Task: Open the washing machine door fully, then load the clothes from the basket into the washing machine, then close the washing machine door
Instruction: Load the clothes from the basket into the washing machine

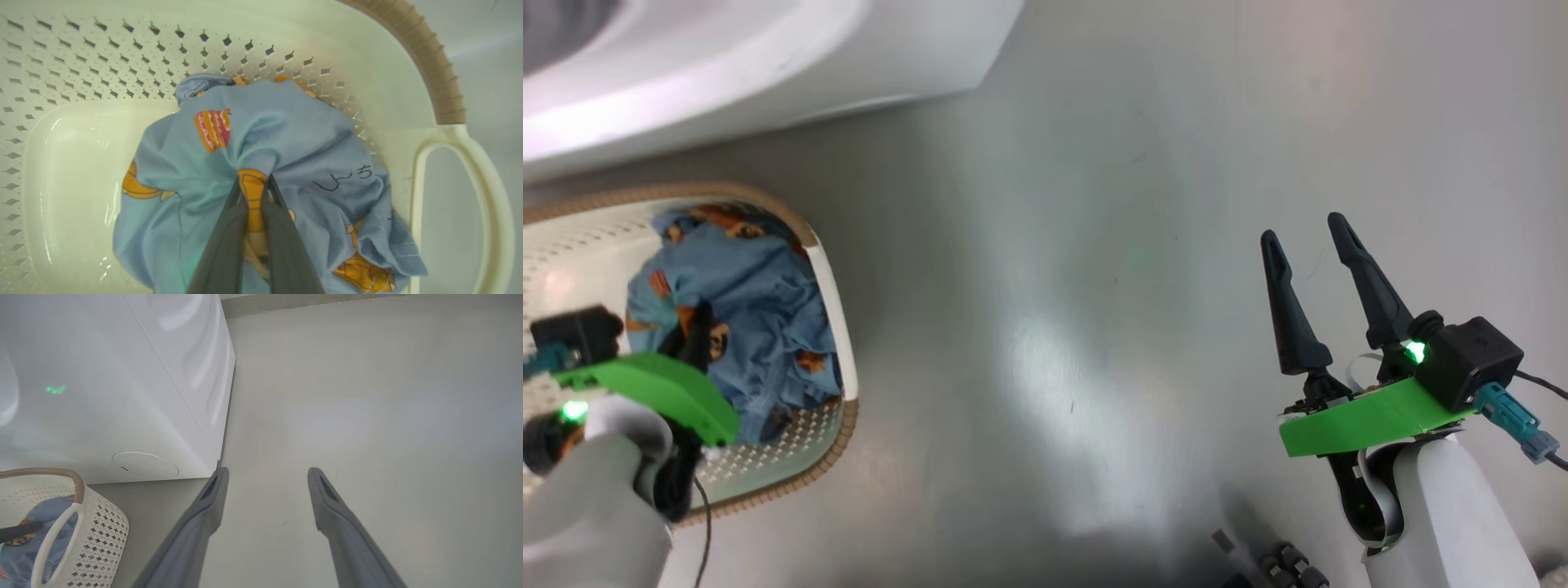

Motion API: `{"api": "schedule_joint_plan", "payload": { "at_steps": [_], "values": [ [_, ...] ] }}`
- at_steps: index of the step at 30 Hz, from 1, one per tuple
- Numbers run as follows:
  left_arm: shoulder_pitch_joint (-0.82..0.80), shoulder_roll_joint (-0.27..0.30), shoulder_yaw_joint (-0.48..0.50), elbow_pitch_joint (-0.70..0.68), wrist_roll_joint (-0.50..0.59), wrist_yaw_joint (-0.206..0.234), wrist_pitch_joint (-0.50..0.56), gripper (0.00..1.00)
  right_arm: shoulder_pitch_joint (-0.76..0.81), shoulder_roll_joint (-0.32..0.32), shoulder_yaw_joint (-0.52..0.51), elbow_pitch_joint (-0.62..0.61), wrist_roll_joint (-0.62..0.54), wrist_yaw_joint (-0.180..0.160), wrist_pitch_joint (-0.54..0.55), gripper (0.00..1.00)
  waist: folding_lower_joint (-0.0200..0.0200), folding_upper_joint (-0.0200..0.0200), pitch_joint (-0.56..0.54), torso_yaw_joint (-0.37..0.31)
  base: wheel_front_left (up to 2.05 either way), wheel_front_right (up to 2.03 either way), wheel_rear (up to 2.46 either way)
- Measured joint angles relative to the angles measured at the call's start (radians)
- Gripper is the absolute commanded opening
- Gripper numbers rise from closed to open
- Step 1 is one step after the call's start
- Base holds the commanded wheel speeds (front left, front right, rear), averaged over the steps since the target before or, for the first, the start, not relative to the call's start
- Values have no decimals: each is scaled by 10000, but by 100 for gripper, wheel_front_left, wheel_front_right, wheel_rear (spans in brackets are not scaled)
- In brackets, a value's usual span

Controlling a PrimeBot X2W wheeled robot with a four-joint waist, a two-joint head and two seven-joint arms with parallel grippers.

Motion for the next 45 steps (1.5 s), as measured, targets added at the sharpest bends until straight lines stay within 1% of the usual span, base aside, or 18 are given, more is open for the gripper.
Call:
{"api": "schedule_joint_plan", "payload": {
  "at_steps": [7,10,11,16,23,28,29,37,40,45],
  "values": [
    [802,35,-23,-408,-293,0,-639,0,4,0,10,199,-2,0,0,100,0,0,-872,116,0,0,0],
    [1064,44,420,-740,-121,0,-677,0,20,-4,-33,268,-4,0,0,100,0,0,-1252,206,0,0,0],
    [1064,44,420,-740,-121,0,-677,0,20,-4,-33,268,-4,0,0,100,0,0,-1252,206,0,0,0],
    [1771,12,1931,-1618,901,0,-681,0,51,-4,-67,533,-4,0,0,100,-1,0,-1877,403,0,0,0],
    [3358,-537,3591,-2732,2337,0,-681,0,225,-4,10,821,59,0,0,100,0,0,-2797,656,0,0,0],
    [4200,-924,4700,-3804,3323,0,-681,0,295,-10,21,945,69,0,2,100,-1,0,-3466,833,0,0,0],
    [4580,-1089,5089,-4217,3741,0,-681,0,345,-10,25,970,69,0,2,100,-1,0,-3737,902,0,0,0],
    [5901,-1749,6502,-6107,5179,0,-681,0,773,-13,4,1131,69,0,2,100,-1,0,-4808,1149,0,0,0],
    [6334,-1992,6901,-6773,5609,0,-681,0,931,-10,-15,1216,13,0,2,100,-1,0,-5197,1226,0,0,0],
    [6794,-2261,7294,-7751,6316,0,-681,0,1159,-10,-38,1281,-33,0,2,100,-1,0,-5786,1367,0,0,0]
  ]
}}
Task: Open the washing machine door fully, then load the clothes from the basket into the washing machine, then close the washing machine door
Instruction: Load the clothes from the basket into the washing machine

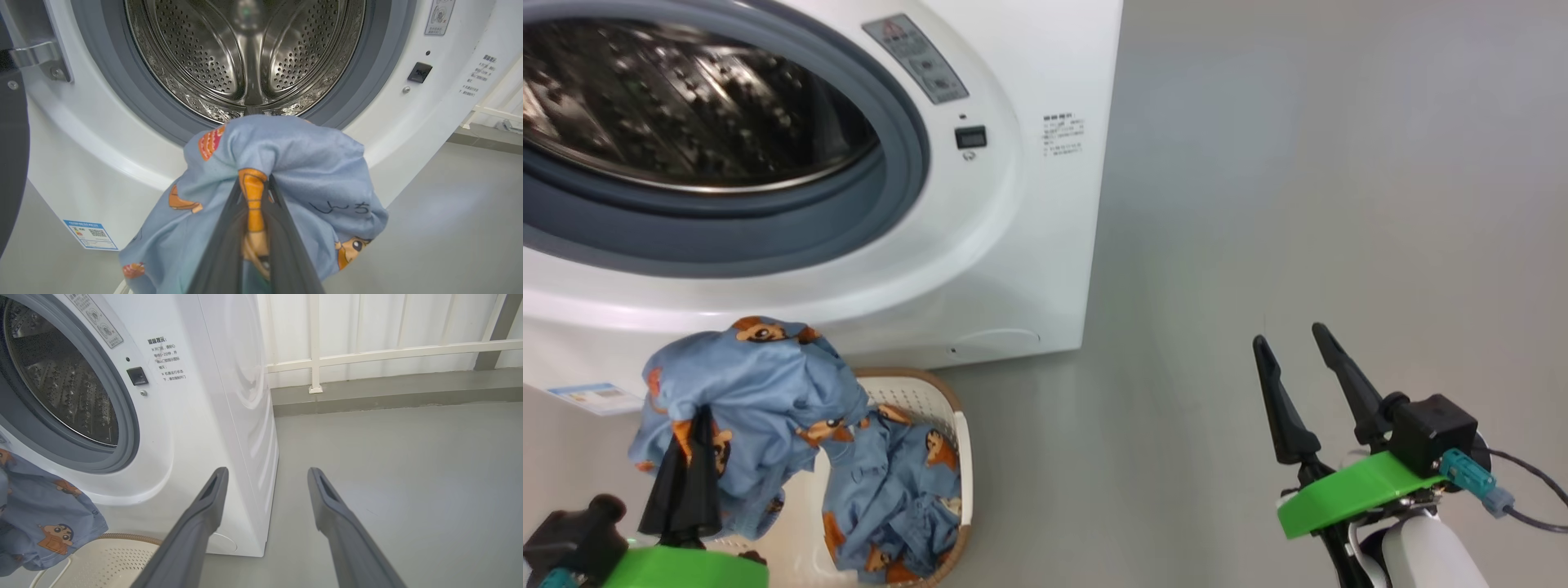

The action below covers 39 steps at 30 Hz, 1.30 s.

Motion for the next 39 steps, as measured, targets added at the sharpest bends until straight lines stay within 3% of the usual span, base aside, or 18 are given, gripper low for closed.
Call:
{"api": "schedule_joint_plan", "payload": {
  "at_steps": [13,22,39],
  "values": [
    [1260,-499,1007,-1542,1271,0,-31,0,572,6,-59,102,-236,0,0,100,0,-1,-1353,202,0,0,0],
    [1793,-742,1250,-1787,1607,4,-31,0,960,8,-19,107,-362,0,0,100,0,0,-1928,188,0,0,0],
    [1844,-903,1358,-1841,1501,4,-31,0,978,10,23,105,-326,0,0,100,0,0,-1734,65,0,0,0]
  ]
}}
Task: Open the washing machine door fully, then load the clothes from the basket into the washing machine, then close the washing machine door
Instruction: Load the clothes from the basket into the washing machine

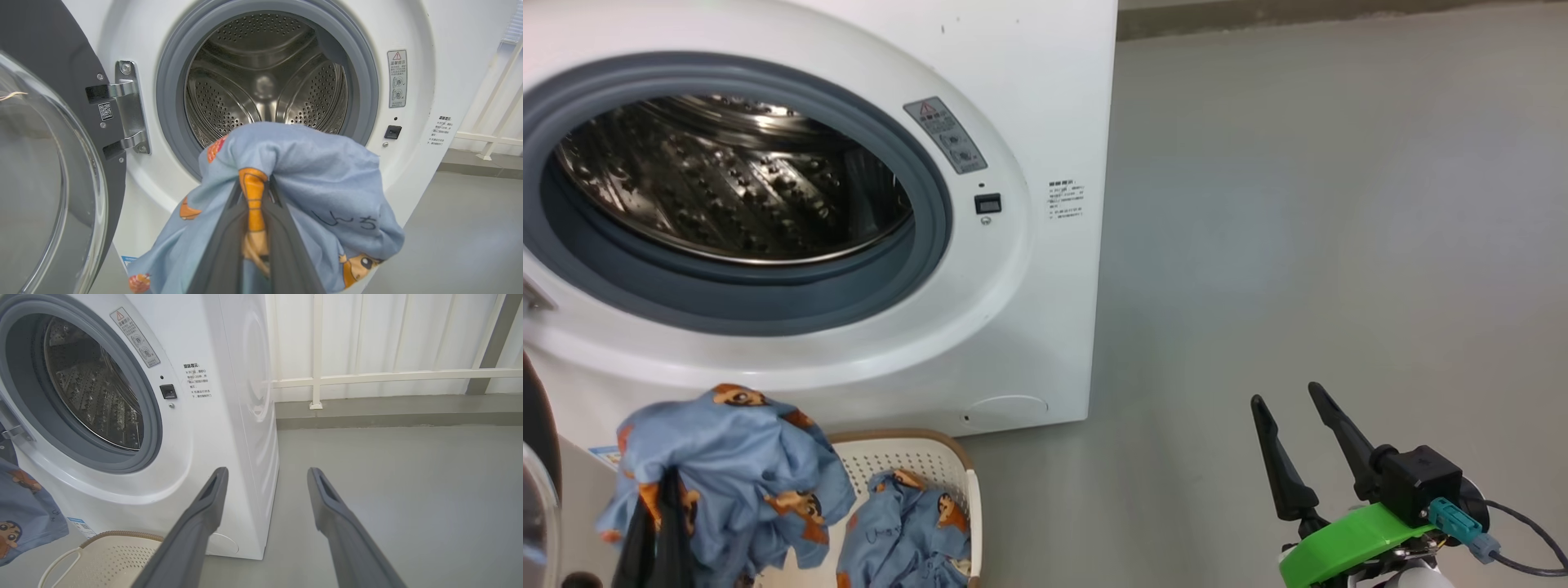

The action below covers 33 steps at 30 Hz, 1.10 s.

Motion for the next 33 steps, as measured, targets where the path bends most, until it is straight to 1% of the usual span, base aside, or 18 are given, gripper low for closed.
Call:
{"api": "schedule_joint_plan", "payload": {
  "at_steps": [5,12,13,21,33],
  "values": [
    [-676,52,35,25,-40,-2,0,0,-3,0,-2,-33,8,0,0,100,1,0,358,-29,0,0,0],
    [-2287,460,4,476,-82,-2,-10,0,-143,0,13,-217,8,0,0,100,1,0,1141,-129,0,0,0],
    [-2287,460,4,476,-82,-2,-10,0,-143,0,13,-217,8,0,0,100,1,0,1141,-129,0,0,0],
    [-4406,984,-25,1384,-500,-2,-12,0,-731,-2,121,-428,12,0,0,100,2,0,2257,-344,0,0,0],
    [-7261,2000,-376,3009,-715,-2,-13,0,-1321,-6,119,-815,205,0,0,100,3,0,4104,-702,0,0,0]
  ]
}}
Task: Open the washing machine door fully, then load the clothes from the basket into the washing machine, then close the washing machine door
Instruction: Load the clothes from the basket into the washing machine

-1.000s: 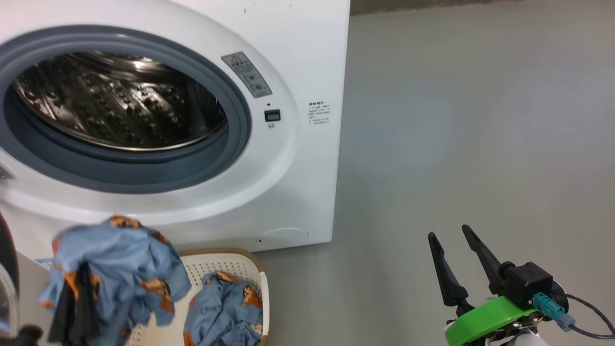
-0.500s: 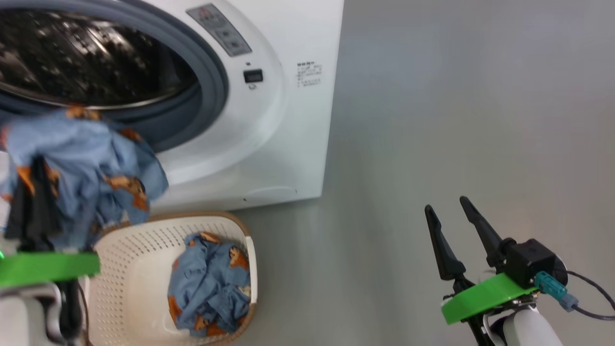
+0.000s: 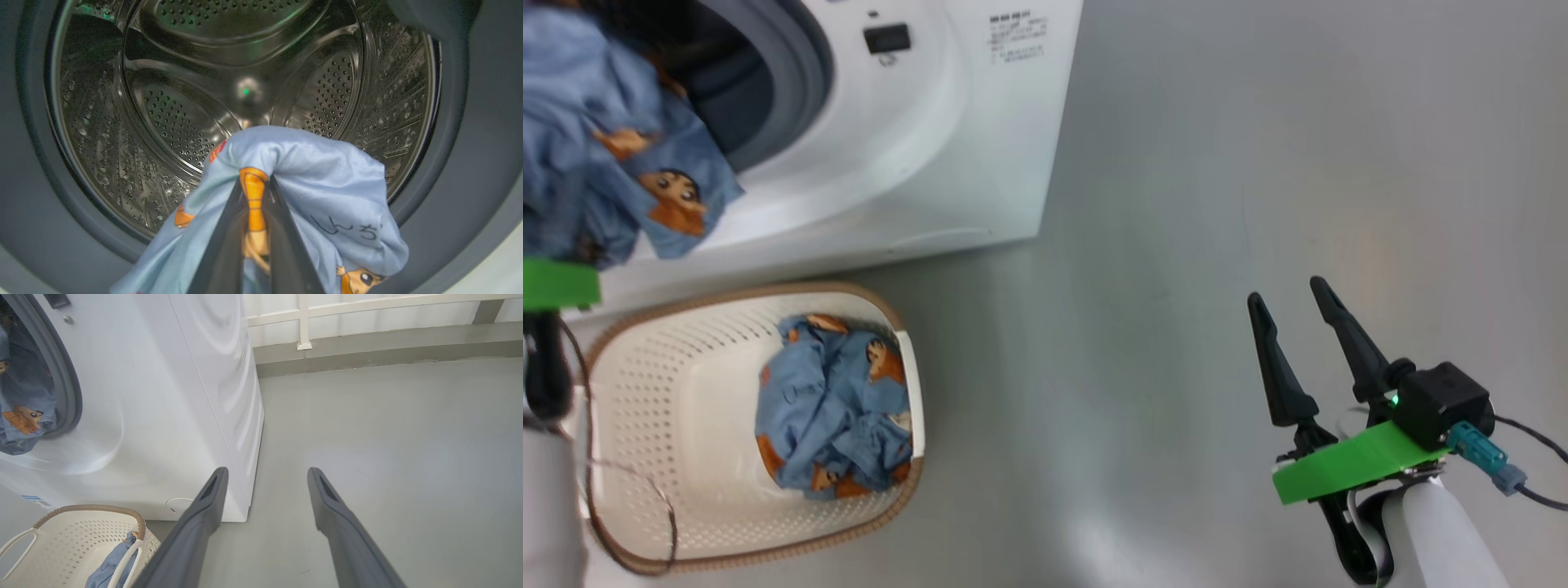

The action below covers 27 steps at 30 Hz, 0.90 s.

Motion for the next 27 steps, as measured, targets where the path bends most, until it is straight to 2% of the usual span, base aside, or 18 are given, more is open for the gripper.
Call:
{"api": "schedule_joint_plan", "payload": {
  "at_steps": [3,9,13,16,23,27],
  "values": [
    [-744,253,-136,535,-38,0,-8,0,-187,0,46,-44,65,0,0,100,0,0,465,-73,0,0,0],
    [-2673,803,-1018,1973,-510,0,36,0,-591,-4,232,-82,171,0,0,100,0,0,1430,-262,0,0,0],
    [-3772,1254,-2029,2495,-918,-2,706,0,-726,-4,320,-86,571,0,-2,100,0,0,1905,-388,0,0,0],
    [-4624,1501,-2362,2857,-1645,0,1233,0,-849,-8,431,-102,685,0,-2,100,-1,0,2235,-484,0,0,0],
    [-6162,2113,-3607,3131,-2514,-2,2276,0,-1081,-8,585,-130,779,0,-2,100,-1,0,2971,-682,0,0,0],
    [-6788,2644,-3986,3124,-3407,-2,2452,0,-1391,-10,754,-270,1164,0,-2,100,-1,0,3417,-771,0,0,0]
  ]
}}
